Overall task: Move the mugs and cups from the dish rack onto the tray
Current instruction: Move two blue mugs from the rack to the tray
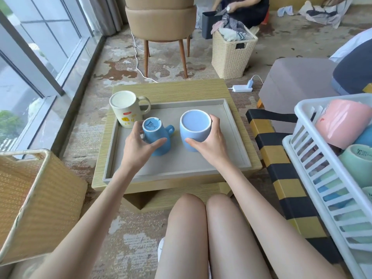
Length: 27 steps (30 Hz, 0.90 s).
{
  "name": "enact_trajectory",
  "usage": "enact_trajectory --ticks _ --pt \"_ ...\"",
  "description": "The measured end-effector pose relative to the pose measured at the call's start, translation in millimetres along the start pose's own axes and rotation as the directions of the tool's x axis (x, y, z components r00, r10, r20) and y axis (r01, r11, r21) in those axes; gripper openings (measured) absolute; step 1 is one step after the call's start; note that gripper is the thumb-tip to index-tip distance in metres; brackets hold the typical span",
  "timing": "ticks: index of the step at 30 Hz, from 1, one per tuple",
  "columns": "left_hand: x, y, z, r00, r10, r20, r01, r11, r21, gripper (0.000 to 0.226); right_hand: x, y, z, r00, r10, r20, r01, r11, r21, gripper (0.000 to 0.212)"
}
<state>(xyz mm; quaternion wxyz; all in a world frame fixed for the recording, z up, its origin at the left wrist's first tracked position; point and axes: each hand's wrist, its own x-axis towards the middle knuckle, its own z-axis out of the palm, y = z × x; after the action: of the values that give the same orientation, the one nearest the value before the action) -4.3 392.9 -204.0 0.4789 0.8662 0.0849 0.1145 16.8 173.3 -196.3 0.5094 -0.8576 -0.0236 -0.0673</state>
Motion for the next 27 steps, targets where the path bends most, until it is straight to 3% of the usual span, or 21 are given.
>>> enact_trajectory --ticks 8,12,18,27 --pt "1 -21 -37 0.996 -0.040 -0.080 0.044 0.998 0.047 0.057 29 -21 39 0.970 -0.014 0.244 -0.011 0.995 0.101 0.083" --pt "4 -28 -49 0.993 -0.048 -0.109 0.056 0.996 0.072 0.053 44 -29 55 0.954 -0.004 0.300 -0.030 0.994 0.108 0.083" --pt "9 -38 -60 0.990 -0.031 -0.139 0.048 0.992 0.118 0.057 44 -33 89 0.970 -0.094 0.225 0.053 0.982 0.180 0.098" --pt "14 -42 -60 0.990 -0.014 -0.142 0.037 0.986 0.160 0.062 60 -43 120 0.993 -0.067 0.100 0.049 0.983 0.177 0.086"
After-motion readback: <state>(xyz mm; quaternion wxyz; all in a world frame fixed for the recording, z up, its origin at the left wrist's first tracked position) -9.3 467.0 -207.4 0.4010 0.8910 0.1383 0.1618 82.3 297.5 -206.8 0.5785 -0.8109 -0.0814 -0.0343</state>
